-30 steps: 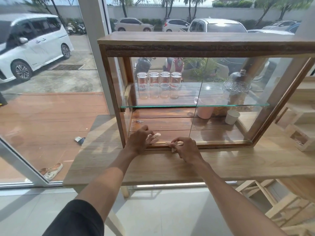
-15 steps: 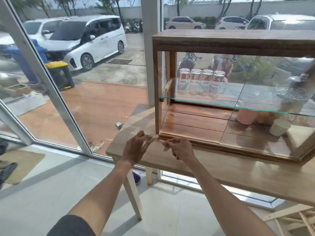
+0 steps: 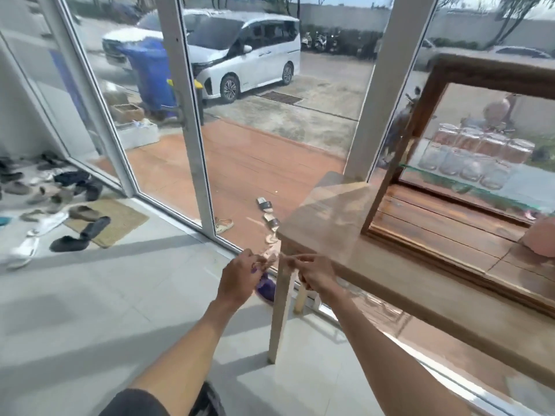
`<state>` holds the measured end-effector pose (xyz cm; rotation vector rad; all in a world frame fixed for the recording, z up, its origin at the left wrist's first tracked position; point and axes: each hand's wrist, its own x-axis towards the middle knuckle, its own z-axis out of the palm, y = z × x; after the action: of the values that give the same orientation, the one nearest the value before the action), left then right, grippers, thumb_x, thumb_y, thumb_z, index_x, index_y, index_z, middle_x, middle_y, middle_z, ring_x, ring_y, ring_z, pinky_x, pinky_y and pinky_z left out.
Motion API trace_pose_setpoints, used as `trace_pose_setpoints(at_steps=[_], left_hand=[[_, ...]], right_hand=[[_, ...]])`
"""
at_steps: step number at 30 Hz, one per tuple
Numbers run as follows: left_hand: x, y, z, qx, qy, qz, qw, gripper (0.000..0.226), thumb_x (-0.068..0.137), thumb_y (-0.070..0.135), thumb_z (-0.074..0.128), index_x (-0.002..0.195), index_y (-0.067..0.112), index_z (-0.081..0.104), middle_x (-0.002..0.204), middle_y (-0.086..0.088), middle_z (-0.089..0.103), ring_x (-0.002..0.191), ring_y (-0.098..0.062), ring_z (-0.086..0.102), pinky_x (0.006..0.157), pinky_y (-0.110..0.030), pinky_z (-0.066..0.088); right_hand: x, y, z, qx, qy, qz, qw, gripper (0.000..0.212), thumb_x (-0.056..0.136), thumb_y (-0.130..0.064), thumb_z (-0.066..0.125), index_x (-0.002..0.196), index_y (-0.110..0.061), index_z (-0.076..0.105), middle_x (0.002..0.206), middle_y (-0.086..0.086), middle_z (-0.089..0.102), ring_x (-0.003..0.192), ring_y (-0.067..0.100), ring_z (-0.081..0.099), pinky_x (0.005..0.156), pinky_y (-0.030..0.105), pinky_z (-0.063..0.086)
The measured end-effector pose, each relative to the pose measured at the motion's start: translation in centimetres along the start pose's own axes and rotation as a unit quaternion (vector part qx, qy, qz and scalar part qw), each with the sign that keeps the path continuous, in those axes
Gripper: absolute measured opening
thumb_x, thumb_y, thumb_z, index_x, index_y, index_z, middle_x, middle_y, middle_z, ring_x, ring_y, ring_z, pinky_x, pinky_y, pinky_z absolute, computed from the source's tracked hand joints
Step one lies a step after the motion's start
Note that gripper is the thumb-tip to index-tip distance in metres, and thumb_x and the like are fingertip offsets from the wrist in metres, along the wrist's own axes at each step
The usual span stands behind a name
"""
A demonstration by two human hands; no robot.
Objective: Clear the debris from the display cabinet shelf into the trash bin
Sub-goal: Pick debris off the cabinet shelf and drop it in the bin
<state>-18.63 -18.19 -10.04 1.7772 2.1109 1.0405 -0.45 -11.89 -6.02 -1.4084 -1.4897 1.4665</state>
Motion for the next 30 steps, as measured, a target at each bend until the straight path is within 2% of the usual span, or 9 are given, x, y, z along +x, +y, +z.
trace_pose_setpoints(at_steps=[4,9,12,14,18,21,27,30], left_hand=[[-4.3,-5.0,-3.1,-0.009,0.041,-0.071,0.997,0.016,0.085,0.039,0.071,0.089,0.024,0.075,0.076,0.009,0.056,0.069,-0.017,0.062,0.059,-0.029,0.048],[-10.8,-12.0,-6.7,0.009,0.058,-0.191,0.98,0.014,0.086,0.033,0.07,0.094,0.022,0.074,0.084,0.007,0.059,0.077,-0.013,0.061,0.061,-0.024,0.04],[-14.9,-15.1,-7.8,0.037,0.069,-0.248,0.966,0.02,0.087,0.04,0.067,0.097,0.025,0.074,0.084,0.011,0.059,0.074,-0.005,0.056,0.057,-0.019,0.039],[-17.7,-16.6,-7.9,0.037,0.075,-0.283,0.956,0.02,0.088,0.042,0.066,0.097,0.026,0.074,0.085,0.01,0.06,0.073,-0.005,0.057,0.056,-0.017,0.04],[-23.3,-19.3,-7.2,0.04,0.056,-0.365,0.928,0.017,0.088,0.039,0.067,0.098,0.028,0.074,0.085,0.011,0.06,0.077,-0.01,0.061,0.061,-0.026,0.048],[-26.4,-20.9,-6.4,0.044,0.044,-0.405,0.912,0.014,0.087,0.036,0.069,0.096,0.027,0.075,0.079,0.014,0.053,0.071,-0.01,0.056,0.061,-0.028,0.043],[-28.5,-22.8,-4.3,0.024,0.051,-0.459,0.887,0.011,0.084,0.034,0.073,0.092,0.026,0.076,0.068,0.013,0.048,0.065,-0.01,0.05,0.059,-0.027,0.036],[-28.6,-23.3,-3.0,-0.01,0.046,-0.465,0.884,0.014,0.082,0.038,0.075,0.092,0.028,0.075,0.065,0.009,0.048,0.062,-0.01,0.049,0.057,-0.03,0.038]], right_hand=[[-0.5,1.8,6.7,0.012,-0.053,0.027,0.998,0.034,0.081,-0.03,0.082,0.088,0.003,0.077,0.044,-0.002,0.043,0.032,0.006,0.032,0.034,0.015,0.025],[-1.4,5.0,14.8,-0.015,-0.165,0.04,0.985,0.032,0.084,-0.032,0.078,0.069,-0.005,0.073,0.043,-0.002,0.045,0.038,0.012,0.028,0.039,0.019,0.022],[-2.1,7.5,19.2,-0.028,-0.2,0.06,0.978,0.031,0.083,-0.03,0.08,0.063,-0.007,0.074,0.045,0.004,0.043,0.037,0.014,0.029,0.039,0.018,0.022],[-2.6,8.9,21.7,-0.04,-0.225,0.068,0.971,0.032,0.081,-0.032,0.081,0.062,-0.008,0.074,0.045,0.006,0.042,0.036,0.015,0.029,0.038,0.018,0.022],[-4.0,12.1,25.8,-0.114,-0.278,0.064,0.952,0.039,0.082,-0.04,0.08,0.068,-0.003,0.077,0.042,0.002,0.048,0.035,0.015,0.036,0.038,0.02,0.03],[-5.2,14.8,28.0,-0.173,-0.283,0.047,0.942,0.036,0.081,-0.045,0.079,0.074,-0.009,0.079,0.044,0.001,0.056,0.034,0.014,0.044,0.041,0.021,0.038],[-6.4,17.3,30.4,-0.185,-0.28,0.073,0.939,0.031,0.084,-0.036,0.079,0.074,-0.007,0.077,0.041,0.0,0.055,0.032,0.015,0.046,0.036,0.02,0.037],[-6.2,18.0,30.8,-0.199,-0.292,0.08,0.932,0.024,0.085,-0.029,0.079,0.084,-0.005,0.077,0.043,0.002,0.056,0.029,0.012,0.046,0.034,0.019,0.037]])
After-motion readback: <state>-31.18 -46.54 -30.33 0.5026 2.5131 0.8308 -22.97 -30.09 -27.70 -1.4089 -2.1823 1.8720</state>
